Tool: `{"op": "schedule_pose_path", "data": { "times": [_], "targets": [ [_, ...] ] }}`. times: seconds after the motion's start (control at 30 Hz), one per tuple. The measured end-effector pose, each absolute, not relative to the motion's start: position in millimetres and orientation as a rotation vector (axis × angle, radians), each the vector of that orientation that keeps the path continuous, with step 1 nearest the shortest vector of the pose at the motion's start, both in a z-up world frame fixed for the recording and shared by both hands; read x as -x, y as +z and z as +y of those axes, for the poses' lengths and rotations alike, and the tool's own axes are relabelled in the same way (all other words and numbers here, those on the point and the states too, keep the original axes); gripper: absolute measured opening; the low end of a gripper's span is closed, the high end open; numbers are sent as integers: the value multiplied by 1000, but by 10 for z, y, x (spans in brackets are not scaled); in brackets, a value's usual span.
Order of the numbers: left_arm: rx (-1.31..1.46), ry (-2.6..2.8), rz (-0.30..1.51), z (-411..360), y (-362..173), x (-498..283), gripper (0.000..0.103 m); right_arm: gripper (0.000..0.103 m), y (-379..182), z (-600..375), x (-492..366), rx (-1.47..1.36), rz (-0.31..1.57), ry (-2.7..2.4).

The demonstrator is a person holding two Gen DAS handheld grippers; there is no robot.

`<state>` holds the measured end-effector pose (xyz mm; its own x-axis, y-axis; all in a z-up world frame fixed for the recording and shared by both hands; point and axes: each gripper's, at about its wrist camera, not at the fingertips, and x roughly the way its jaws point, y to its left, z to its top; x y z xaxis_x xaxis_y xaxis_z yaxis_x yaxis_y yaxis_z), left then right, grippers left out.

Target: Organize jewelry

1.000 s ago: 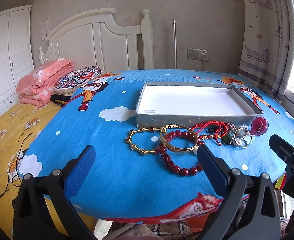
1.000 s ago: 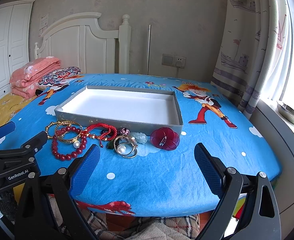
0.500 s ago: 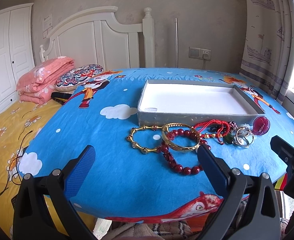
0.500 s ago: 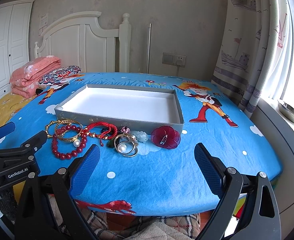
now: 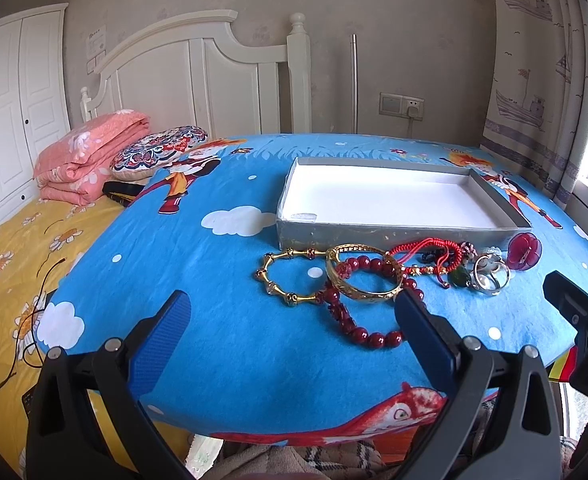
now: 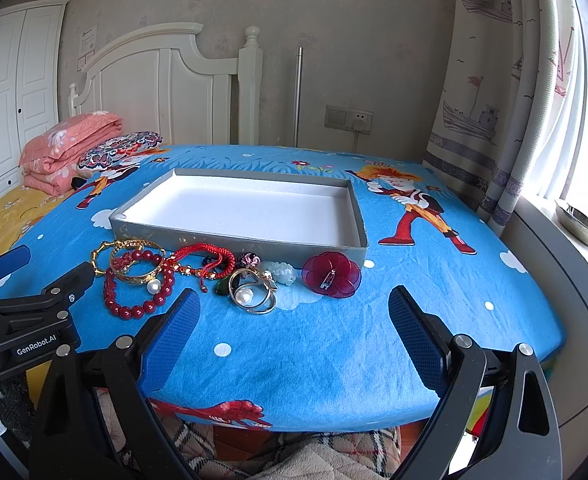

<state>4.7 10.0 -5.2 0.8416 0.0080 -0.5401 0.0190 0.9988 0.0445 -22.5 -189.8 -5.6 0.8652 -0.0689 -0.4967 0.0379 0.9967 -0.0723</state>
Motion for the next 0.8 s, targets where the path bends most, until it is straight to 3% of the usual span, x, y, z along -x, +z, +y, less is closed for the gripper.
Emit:
{"op": "schedule_pose_path", "data": {
  "times": [0.8],
  "targets": [
    [-17,-3,588,151,-67,-76,99,89,-67,-1915,222,58,521,-51]
  ]
}}
